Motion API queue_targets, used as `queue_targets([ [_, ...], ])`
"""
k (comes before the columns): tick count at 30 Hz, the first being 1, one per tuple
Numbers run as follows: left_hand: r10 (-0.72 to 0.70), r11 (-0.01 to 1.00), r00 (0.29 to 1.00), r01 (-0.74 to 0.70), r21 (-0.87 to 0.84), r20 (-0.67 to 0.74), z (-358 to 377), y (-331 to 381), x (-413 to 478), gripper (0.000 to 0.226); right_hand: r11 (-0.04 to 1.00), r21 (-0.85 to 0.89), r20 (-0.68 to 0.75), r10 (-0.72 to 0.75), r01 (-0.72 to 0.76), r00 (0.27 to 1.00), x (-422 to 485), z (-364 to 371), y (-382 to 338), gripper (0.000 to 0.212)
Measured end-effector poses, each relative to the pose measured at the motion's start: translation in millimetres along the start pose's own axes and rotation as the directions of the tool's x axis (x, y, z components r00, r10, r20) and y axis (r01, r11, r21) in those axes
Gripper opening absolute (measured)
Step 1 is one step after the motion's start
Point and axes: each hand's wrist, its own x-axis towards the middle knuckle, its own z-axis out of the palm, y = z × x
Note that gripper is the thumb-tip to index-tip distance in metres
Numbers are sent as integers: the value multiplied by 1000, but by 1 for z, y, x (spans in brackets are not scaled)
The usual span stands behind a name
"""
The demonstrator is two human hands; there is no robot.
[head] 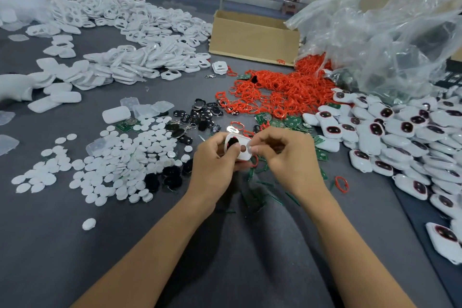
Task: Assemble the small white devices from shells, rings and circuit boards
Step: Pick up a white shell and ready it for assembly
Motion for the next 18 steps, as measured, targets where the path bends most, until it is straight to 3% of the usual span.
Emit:
queue_targets([
  [4,12,1000,999,-13,22,37,-1,-1,-2,15,987,-140,-8,-83,81,996,1,5,2,17],
  [14,-57,994,994,64,-83,90,-1,5,-4,18,998,59,-88,22,-17,996,1,8,6,15],
  [18,-70,988,994,80,-129,82,-3,5,-3,16,998,-40,-110,-47,43,993,-3,11,5,14],
])
